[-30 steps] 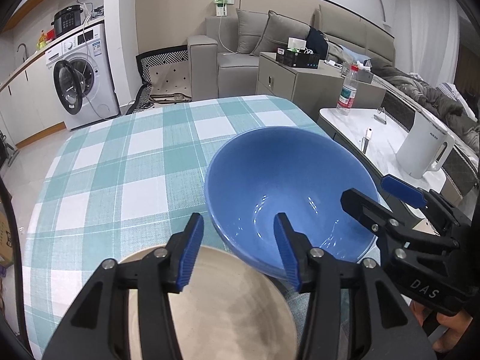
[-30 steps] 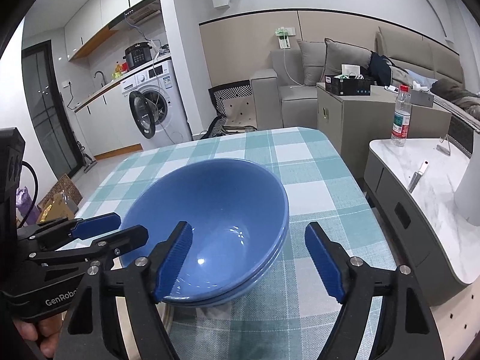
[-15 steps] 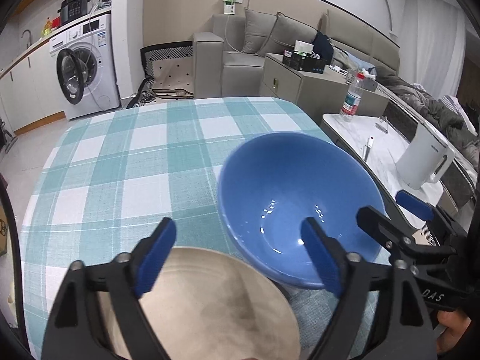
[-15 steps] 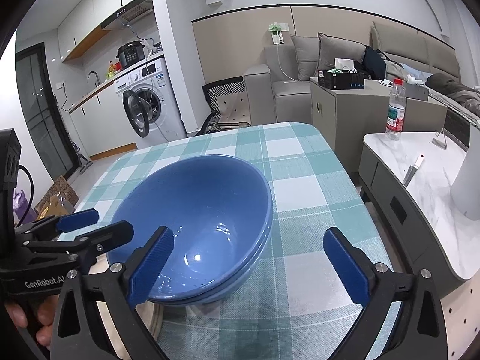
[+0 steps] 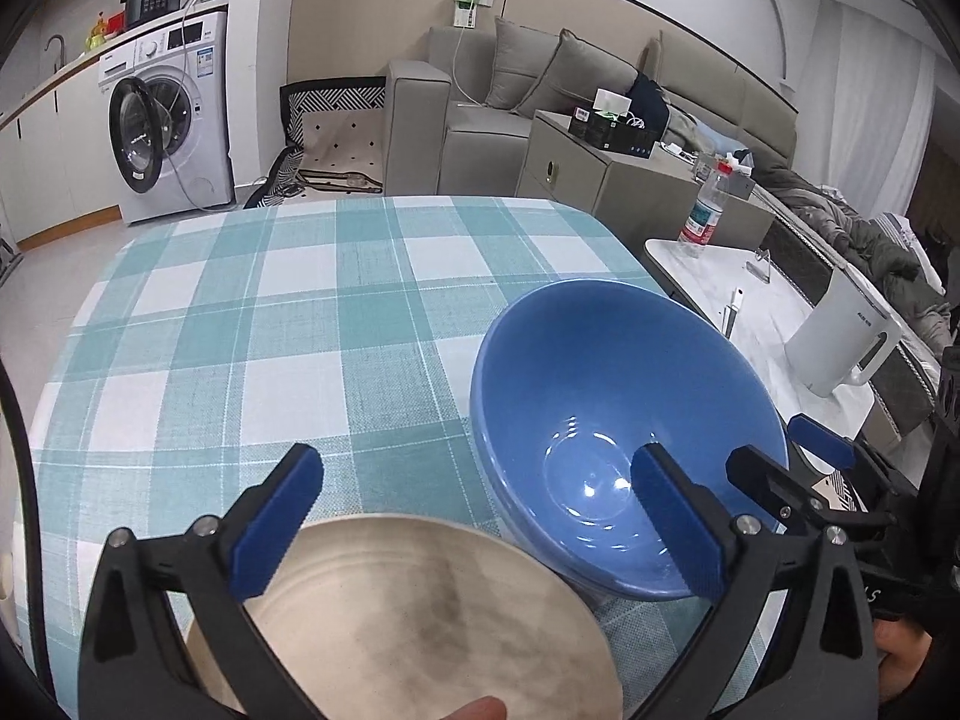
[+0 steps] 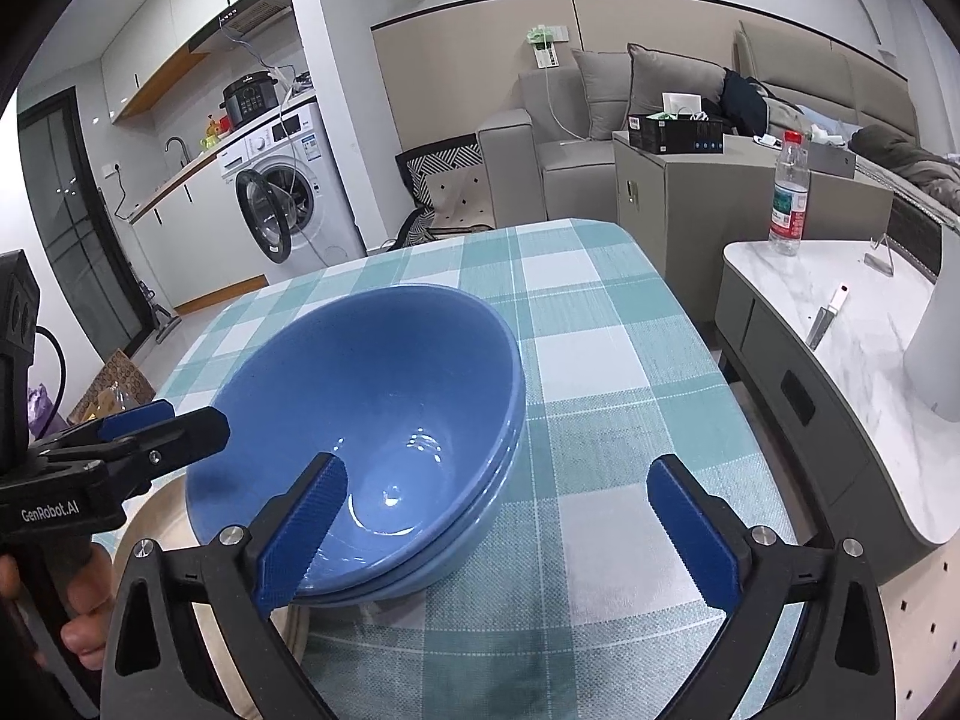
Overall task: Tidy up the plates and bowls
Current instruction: 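Open both tools and pull them back from the bowl stack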
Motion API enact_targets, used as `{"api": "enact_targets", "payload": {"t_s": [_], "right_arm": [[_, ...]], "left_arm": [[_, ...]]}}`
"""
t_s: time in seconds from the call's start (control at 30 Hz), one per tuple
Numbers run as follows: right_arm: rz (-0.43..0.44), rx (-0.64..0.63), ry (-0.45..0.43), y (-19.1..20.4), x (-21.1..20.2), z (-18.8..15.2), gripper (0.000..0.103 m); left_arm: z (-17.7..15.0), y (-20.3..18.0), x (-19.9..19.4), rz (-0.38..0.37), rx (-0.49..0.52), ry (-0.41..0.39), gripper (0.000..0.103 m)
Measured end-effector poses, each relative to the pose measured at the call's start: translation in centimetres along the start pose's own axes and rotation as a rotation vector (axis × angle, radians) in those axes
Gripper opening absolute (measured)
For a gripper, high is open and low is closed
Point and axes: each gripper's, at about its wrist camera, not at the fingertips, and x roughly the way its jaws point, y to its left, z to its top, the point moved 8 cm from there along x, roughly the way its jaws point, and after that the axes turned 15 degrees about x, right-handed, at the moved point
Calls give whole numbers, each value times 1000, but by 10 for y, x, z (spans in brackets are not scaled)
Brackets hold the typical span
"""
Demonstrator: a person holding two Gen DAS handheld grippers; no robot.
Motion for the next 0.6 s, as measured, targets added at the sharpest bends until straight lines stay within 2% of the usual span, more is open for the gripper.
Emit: {"api": "enact_targets", "payload": {"t_s": [0.4,0.5,0.6], "right_arm": [[22,61,56,-13,13,-5,102],[31,69,57,-13,13,-6,102],[42,76,60,-13,14,-7,102]], "left_arm": [[-4,7,10,45,14,-3,103],[-3,8,9,30,1,-35,103],[-4,7,12,22,7,-6,103]]}}
